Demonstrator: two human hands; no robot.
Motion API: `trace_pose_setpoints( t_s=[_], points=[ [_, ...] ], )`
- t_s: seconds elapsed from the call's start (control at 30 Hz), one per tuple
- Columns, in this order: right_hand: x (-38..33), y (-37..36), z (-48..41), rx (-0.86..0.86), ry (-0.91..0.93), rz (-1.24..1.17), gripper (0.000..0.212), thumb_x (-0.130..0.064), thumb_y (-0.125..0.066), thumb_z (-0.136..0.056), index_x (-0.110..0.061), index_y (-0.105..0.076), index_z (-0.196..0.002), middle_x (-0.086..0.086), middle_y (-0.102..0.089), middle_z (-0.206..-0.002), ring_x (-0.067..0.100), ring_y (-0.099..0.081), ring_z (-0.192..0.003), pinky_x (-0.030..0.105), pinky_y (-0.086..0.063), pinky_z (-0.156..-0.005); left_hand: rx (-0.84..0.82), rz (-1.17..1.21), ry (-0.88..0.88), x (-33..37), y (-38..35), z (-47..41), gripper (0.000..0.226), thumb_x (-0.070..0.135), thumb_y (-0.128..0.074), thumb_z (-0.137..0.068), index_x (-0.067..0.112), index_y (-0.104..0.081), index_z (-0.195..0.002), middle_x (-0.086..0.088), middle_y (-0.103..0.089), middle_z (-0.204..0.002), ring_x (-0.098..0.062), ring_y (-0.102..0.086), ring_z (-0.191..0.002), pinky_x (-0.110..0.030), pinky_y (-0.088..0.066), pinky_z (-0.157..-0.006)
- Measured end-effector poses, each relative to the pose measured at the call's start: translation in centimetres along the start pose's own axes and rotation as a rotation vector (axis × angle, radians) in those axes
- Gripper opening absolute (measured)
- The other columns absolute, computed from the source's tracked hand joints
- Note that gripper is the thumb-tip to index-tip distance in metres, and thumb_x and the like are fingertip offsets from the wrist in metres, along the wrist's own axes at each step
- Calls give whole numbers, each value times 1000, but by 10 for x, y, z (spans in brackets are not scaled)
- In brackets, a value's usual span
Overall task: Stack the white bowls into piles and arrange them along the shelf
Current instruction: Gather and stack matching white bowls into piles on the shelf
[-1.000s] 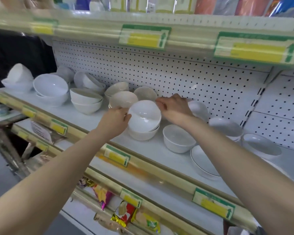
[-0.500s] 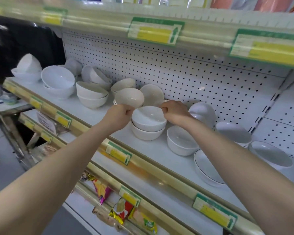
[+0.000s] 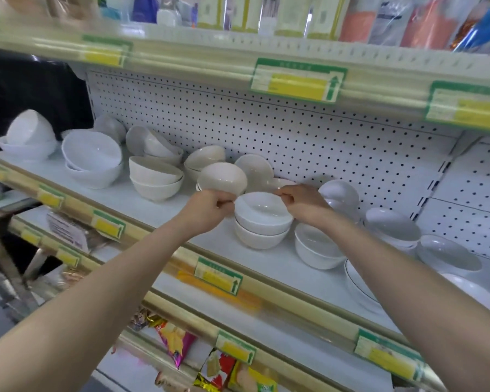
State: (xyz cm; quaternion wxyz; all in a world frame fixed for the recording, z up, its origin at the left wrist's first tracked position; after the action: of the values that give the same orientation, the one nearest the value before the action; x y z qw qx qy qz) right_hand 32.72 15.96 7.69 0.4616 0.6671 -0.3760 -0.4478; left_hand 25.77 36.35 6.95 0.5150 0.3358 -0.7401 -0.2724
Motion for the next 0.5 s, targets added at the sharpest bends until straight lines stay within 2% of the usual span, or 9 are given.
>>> trace_pose_setpoints(
  t_s=[0.07,0.17,0.27,0.4,0.5],
  points=[
    [0,2,1,-8,-34,56,44,-21,-32,-100,-40,-61,-128,-6,-61,-132,23,-52,-119,37,-42,-95,8,-7,-58,-7,6,-3,26,22,-56,-97,18,-70,-118,-6,-71,-112,-24,-62,-105,-34,-48,-93],
    [-4,15,-4,59,-94,134,37,-23,-34,-97,-35,-66,-112,-3,-65,-117,25,-50,-114,43,-37,-95,70,-64,-111,-24,24,-11,34,19,-59,-95,14,-63,-128,-9,-65,-116,-26,-62,-103,-33,-48,-92],
    [-19,32,-14,149,-121,149,37,-25,-33,-98,-34,-64,-117,-3,-64,-119,26,-45,-119,42,-33,-96,119,-113,-122,-45,44,-23,42,18,-63,-92,12,-58,-133,-10,-61,-120,-28,-60,-102,-35,-47,-90],
    [-42,37,-26,205,-140,148,37,-19,-35,-98,-29,-64,-118,1,-64,-117,27,-46,-117,39,-31,-89,74,-164,-152,-62,51,-34,43,23,-67,-87,14,-58,-129,-13,-59,-120,-35,-54,-112,-44,-48,-89],
    [-55,28,-35,206,-156,120,36,-14,-36,-96,-24,-66,-114,4,-67,-109,28,-47,-113,38,-28,-83,22,-173,-149,-69,46,-37,52,25,-68,-86,16,-52,-135,-14,-55,-129,-38,-52,-115,-42,-47,-91]
  ],
)
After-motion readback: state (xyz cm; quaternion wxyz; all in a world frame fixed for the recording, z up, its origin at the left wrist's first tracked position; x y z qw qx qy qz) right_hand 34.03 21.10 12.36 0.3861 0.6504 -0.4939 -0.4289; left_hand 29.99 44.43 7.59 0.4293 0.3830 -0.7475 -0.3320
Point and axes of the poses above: each hand's wrist, its own z-axis away from the middle knuckle, its own y-axis out of the back of the hand, x = y × z, the point moved 8 cm from there along -z, towards the middle knuckle
